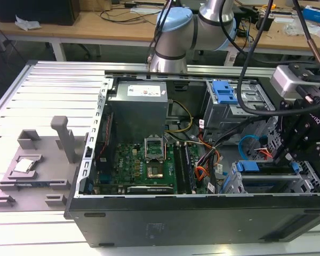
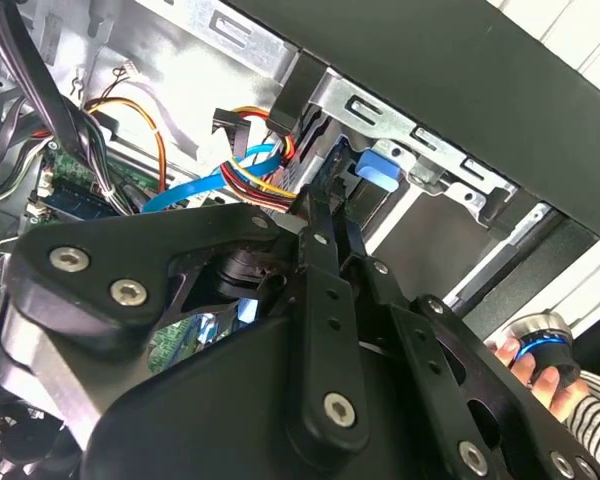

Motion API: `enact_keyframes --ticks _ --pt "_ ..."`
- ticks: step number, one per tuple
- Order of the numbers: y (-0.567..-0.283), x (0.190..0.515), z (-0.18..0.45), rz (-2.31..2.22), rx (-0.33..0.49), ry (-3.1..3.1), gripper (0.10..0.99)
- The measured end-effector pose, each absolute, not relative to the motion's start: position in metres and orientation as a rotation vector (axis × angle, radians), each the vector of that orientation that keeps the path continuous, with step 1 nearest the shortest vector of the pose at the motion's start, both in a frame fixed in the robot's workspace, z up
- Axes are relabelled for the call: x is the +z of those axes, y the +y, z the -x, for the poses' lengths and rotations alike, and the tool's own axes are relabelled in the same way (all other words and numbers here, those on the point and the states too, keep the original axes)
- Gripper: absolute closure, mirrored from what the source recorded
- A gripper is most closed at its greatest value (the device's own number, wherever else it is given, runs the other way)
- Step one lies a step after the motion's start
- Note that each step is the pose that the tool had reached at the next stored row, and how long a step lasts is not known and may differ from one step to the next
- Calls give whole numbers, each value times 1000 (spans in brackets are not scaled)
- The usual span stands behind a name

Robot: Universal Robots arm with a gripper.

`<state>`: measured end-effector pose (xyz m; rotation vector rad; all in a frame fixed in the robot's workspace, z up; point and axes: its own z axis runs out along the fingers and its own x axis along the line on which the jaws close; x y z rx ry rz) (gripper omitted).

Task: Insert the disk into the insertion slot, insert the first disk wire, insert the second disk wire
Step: 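Insert the first disk wire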

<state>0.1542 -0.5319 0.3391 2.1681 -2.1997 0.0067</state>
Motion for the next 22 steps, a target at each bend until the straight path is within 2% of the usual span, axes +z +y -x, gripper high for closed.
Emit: enact_keyframes --ticks 9,10,11,14,19,22 --pt "-533 335 -154 -2169 5 -2200 914" --pt "-533 334 -154 -2169 4 -2201 902" --pt "-533 335 -154 -2169 5 -2200 839" --pt "-534 335 -154 -2168 6 -2200 839" --pt "-533 370 -154 -2168 7 -2200 839" --pt "-533 378 -154 -2168 7 -2200 839"
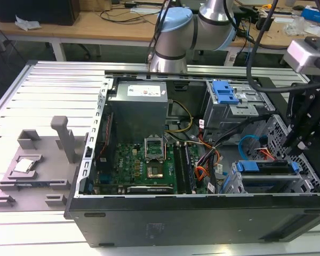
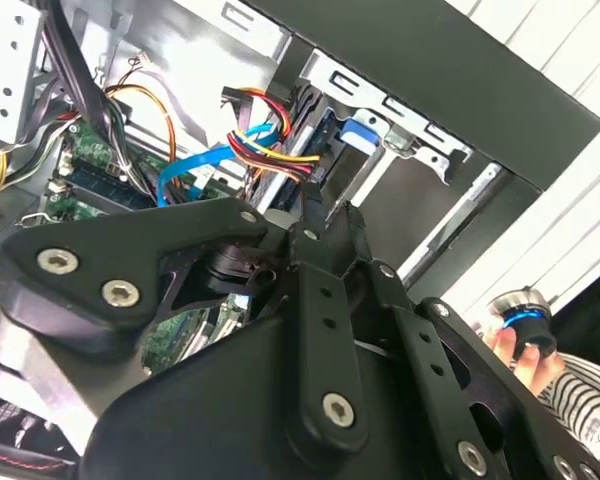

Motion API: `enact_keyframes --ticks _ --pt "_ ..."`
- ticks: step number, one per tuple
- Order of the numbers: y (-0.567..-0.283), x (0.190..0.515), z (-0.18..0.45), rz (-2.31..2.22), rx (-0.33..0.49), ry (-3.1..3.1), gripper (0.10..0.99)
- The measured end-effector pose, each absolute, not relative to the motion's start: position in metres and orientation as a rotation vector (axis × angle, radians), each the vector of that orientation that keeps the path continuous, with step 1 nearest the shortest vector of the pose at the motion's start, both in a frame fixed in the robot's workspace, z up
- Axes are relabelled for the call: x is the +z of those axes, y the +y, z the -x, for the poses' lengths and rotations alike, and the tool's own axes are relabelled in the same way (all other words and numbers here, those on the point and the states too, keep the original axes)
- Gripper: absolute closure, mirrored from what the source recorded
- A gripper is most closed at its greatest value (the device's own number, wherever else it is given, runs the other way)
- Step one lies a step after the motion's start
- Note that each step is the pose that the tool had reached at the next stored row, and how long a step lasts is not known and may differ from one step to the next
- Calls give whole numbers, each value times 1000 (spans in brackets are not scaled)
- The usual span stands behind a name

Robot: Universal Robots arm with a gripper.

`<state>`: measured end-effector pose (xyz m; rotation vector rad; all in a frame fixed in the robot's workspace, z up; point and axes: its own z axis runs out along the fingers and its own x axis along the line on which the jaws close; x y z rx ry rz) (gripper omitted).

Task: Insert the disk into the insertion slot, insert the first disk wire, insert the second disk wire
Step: 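Insert the first disk wire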

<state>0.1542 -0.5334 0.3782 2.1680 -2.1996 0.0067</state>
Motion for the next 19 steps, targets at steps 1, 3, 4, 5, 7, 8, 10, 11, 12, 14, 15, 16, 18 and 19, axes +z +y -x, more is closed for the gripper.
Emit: enact_keyframes --ticks 1,3,4,5,7,8,10,11,12,14,15,16,18,19 --pt "-533 381 -154 -2168 7 -2199 839" --pt "-533 383 -154 -2167 8 -2199 855" --pt "-532 385 -154 -2167 9 -2199 980" --pt "-532 387 -154 -2167 10 -2198 980" --pt "-532 389 -154 -2166 11 -2198 980" --pt "-532 391 -154 -2166 12 -2197 980" --pt "-532 394 -154 -2165 12 -2197 980" --pt "-532 396 -154 -2166 12 -2197 980" --pt "-532 397 -154 -2166 12 -2197 980" --pt "-532 397 -154 -2166 12 -2197 980" --pt "-532 397 -154 -2166 12 -2197 980" --pt "-532 397 -154 -2166 12 -2197 980" --pt "-532 397 -154 -2166 12 -2197 980" --pt "-532 397 -154 -2166 12 -2197 980"
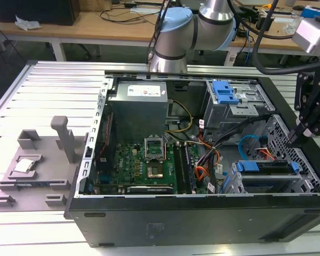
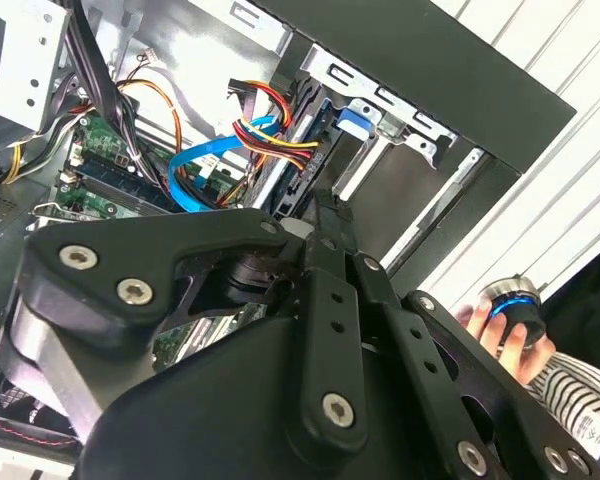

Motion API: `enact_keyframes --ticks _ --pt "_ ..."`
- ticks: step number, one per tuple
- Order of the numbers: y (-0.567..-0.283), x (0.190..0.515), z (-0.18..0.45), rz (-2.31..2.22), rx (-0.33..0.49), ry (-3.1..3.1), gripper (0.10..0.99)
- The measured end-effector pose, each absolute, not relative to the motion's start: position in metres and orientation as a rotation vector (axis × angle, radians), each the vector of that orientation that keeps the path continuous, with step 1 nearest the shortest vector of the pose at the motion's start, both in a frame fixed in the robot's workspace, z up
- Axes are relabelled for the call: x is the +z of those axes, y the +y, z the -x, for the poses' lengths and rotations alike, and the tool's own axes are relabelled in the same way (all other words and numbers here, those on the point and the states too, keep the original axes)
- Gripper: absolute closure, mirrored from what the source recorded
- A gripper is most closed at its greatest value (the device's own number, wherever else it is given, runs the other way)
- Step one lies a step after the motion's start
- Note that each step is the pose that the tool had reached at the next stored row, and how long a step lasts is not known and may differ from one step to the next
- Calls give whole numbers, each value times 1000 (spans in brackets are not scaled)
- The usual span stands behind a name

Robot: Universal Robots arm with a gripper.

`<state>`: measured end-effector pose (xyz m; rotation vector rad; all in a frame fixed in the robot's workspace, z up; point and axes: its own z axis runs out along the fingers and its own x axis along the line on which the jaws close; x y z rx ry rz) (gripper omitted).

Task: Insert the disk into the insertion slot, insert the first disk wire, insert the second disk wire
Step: 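Insert the first disk wire, then insert the second disk wire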

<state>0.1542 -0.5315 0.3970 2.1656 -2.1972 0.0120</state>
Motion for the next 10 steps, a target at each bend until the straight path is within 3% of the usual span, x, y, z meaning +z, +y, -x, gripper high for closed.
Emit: enact_keyframes --ticks 7,9,10 --pt "-532 397 -154 -2166 12 -2197 980" --pt "-532 397 -154 -2166 12 -2197 851" --pt "-532 397 -154 -2166 12 -2197 851"
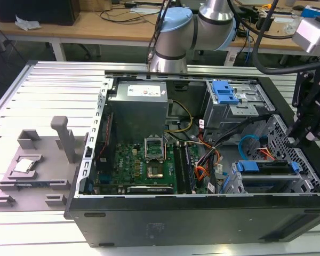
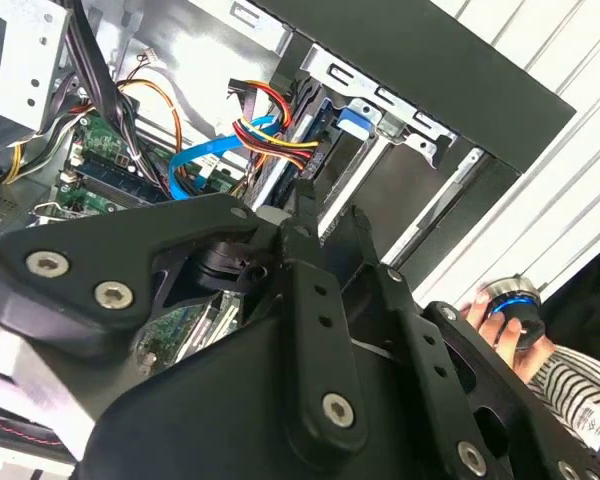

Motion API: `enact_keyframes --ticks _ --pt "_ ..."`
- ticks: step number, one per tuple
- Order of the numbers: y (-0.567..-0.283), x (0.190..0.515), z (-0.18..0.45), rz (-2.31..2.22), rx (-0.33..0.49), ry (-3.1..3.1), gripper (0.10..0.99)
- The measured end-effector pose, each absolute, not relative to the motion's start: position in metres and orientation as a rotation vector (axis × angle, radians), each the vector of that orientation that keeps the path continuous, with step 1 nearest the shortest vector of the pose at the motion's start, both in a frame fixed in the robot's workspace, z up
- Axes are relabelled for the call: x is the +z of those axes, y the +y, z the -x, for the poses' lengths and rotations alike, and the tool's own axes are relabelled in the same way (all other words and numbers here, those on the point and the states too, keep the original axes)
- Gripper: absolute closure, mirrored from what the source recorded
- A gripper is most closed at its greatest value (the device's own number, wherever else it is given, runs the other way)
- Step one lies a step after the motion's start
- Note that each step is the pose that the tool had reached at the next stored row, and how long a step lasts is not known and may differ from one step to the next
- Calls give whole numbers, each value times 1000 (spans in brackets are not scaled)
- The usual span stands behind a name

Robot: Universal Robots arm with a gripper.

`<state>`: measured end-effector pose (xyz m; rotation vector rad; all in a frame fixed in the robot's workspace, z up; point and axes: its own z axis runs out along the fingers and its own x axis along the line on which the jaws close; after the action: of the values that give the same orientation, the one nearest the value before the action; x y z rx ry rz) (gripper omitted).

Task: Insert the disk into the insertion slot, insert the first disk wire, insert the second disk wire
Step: 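Insert the second disk wire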

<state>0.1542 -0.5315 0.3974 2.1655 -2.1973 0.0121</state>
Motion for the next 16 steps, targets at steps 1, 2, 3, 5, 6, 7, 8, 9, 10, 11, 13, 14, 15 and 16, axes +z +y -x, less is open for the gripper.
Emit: enact_keyframes --ticks 1,2,3,5,6,7,8,9,10,11,13,14,15,16 --pt "-531 397 -153 -2166 12 -2197 784" --pt "-530 396 -151 -2167 10 -2198 784" --pt "-529 395 -148 -2169 7 -2198 784" --pt "-524 389 -134 -2179 -5 -2200 784" --pt "-521 387 -130 -2184 -7 -2198 784" --pt "-518 385 -127 -2189 -8 -2194 784" --pt "-517 384 -125 -2191 -7 -2192 784" --pt "-515 383 -123 -2194 -7 -2190 784" --pt "-513 381 -120 -2200 -7 -2183 784" --pt "-512 380 -117 -2206 -7 -2177 784" --pt "-512 378 -115 -2215 -6 -2169 784" --pt "-511 375 -113 -2227 -6 -2156 784" --pt "-511 374 -113 -2237 -6 -2145 784" --pt "-511 373 -113 -2249 -5 -2133 784"
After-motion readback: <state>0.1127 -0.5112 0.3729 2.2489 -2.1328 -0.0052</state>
